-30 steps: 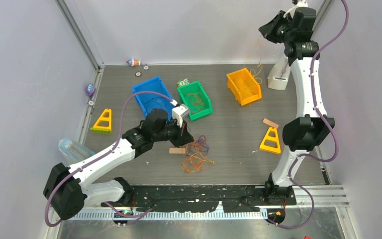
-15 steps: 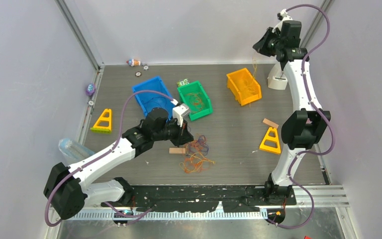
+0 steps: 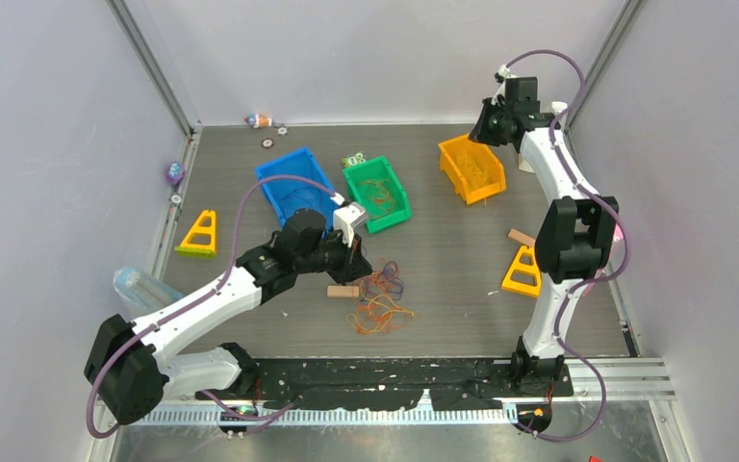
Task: Untangle the cables
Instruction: Place the cable in the bin.
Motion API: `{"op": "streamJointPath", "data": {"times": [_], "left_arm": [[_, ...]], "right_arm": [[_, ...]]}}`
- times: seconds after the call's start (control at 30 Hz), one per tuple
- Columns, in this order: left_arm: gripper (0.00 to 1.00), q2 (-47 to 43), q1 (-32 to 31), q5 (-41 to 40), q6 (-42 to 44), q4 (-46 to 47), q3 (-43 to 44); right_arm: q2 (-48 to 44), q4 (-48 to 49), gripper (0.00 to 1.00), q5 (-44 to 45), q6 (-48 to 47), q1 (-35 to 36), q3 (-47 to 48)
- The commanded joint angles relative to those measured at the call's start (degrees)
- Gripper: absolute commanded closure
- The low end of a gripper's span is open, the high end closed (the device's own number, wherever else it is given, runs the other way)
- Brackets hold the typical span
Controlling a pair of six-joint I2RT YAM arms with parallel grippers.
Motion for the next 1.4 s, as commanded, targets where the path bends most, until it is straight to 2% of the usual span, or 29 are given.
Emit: {"op": "streamJointPath", "data": {"times": [0.0,0.27,0.43,0.5,0.57,0.67,0.77,0.93,1.07,1.23,1.37], "left_arm": [[1.00,-1.9,-0.2,-0.8,1.4,-0.1,2.0],[1.00,-1.8,-0.2,0.0,1.0,0.1,2.2],[1.00,-2.5,-0.2,-0.4,1.7,-0.3,2.2],[1.00,-2.4,-0.2,-0.4,1.6,-0.2,2.2],[1.00,-2.4,-0.2,-0.3,1.5,-0.3,2.1],[1.00,-3.0,-0.2,-0.2,1.4,-0.3,1.8],[1.00,-3.6,-0.2,-0.5,1.5,-0.4,1.5],[1.00,-4.0,-0.2,-0.4,1.3,0.0,1.7],[1.00,-4.1,-0.2,-0.3,1.3,0.3,2.0],[1.00,-3.8,-0.2,-0.2,1.5,-0.1,2.8],[1.00,-3.2,-0.2,-0.1,2.0,-0.4,3.9]], "right_arm": [[6.5,-2.2,0.95,4.8,-3.3,0.3,5.8],[18.0,-8.8,0.95,16.1,-3.3,2.3,12.7],[24.2,-14.6,0.94,18.2,-4.4,2.9,19.4],[25.0,-15.2,0.91,18.6,-5.1,3.5,20.3],[24.3,-15.4,0.83,19.2,-5.6,4.0,20.3],[21.4,-15.6,0.62,19.7,-5.8,4.4,19.2],[14.9,-15.0,0.54,20.5,-5.7,4.7,16.9],[5.7,-14.1,0.49,22.6,-5.2,5.3,13.2],[-0.8,-13.5,0.40,22.3,-5.2,5.7,9.9],[-6.6,-11.5,0.15,21.1,-5.2,8.4,2.9],[-13.2,-8.2,0.08,17.8,-4.8,14.6,-4.5]]}}
